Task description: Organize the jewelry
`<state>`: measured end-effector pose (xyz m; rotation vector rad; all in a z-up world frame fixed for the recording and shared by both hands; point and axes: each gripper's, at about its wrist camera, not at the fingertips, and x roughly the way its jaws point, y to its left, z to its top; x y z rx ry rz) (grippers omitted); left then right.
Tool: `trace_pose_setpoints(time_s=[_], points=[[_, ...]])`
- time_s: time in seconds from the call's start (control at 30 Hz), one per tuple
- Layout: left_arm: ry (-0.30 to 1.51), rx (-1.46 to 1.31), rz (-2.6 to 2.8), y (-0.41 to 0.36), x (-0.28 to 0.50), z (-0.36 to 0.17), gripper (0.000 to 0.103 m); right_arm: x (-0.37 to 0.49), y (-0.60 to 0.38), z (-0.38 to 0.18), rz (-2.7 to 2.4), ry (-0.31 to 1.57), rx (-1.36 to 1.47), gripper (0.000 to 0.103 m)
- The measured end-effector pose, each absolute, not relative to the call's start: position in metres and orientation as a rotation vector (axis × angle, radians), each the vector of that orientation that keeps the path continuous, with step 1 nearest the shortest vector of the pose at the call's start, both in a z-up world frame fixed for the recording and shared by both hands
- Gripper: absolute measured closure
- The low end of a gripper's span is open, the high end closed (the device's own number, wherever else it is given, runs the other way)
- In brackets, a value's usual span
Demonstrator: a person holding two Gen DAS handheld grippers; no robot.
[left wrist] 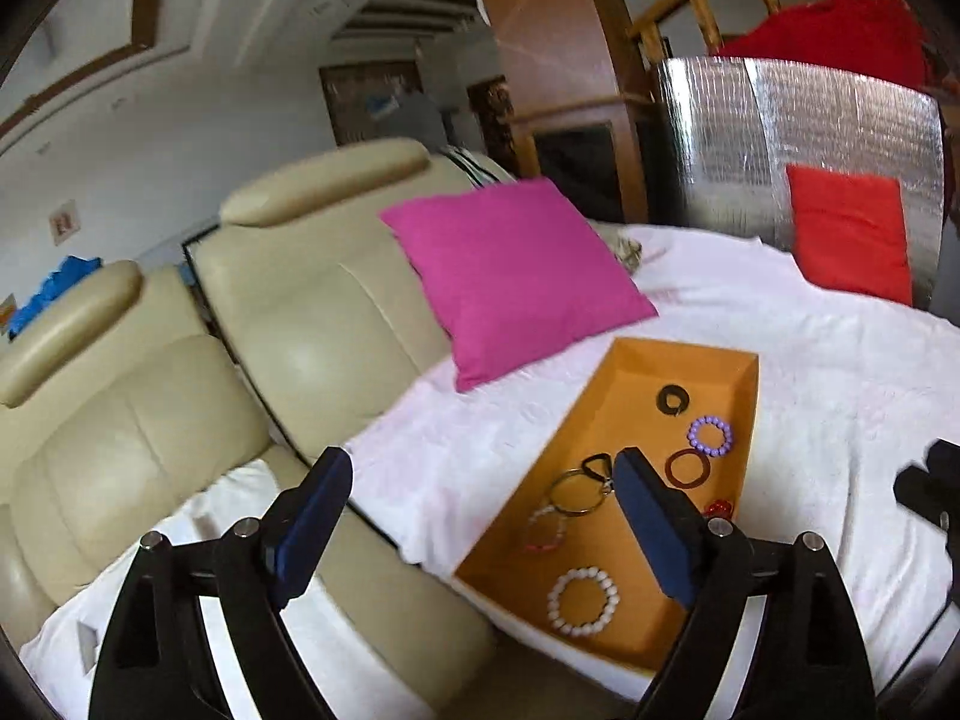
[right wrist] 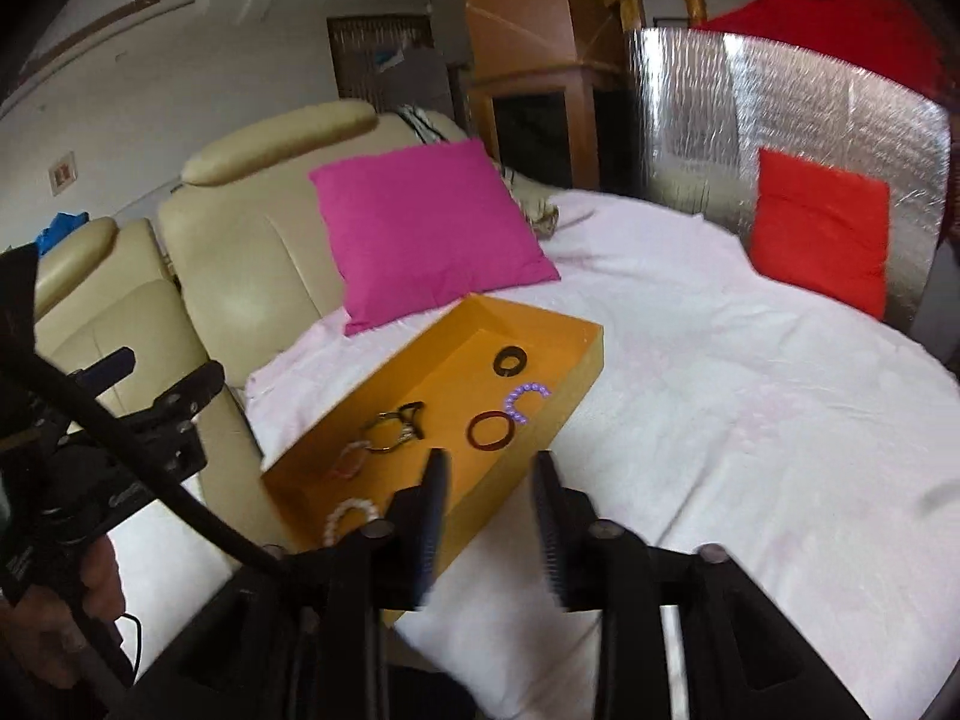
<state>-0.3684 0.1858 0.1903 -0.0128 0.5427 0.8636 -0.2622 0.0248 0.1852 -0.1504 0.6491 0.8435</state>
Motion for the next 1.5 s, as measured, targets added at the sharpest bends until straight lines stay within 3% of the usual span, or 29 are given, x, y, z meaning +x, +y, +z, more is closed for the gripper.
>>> trace_pose_setpoints(time_s=[0.03, 0.07, 0.47, 1.5], points=[[0.533, -0.013, 0.859, 0.181, -0.377, 0.195, 0.010, -0.273, 0.019, 0.190, 0.839, 0.639, -0.144, 0.043], [0.521, -0.012, 0.852, 0.176, -0.386, 0.200, 0.009, -0.284, 0.013, 0.194, 0.833, 0.624, -0.137, 0.040], [0.426, 0.011, 0.768, 0.122, -0.448, 0.234, 0.005, -0.363, -0.027, 0.211, 0.668, 0.588, -0.139, 0.038], [0.405, -0.008, 0.798, 0.129, -0.466, 0.237, 0.004, -0.371, -0.025, 0.224, 0.657, 0.579, -0.120, 0.037]])
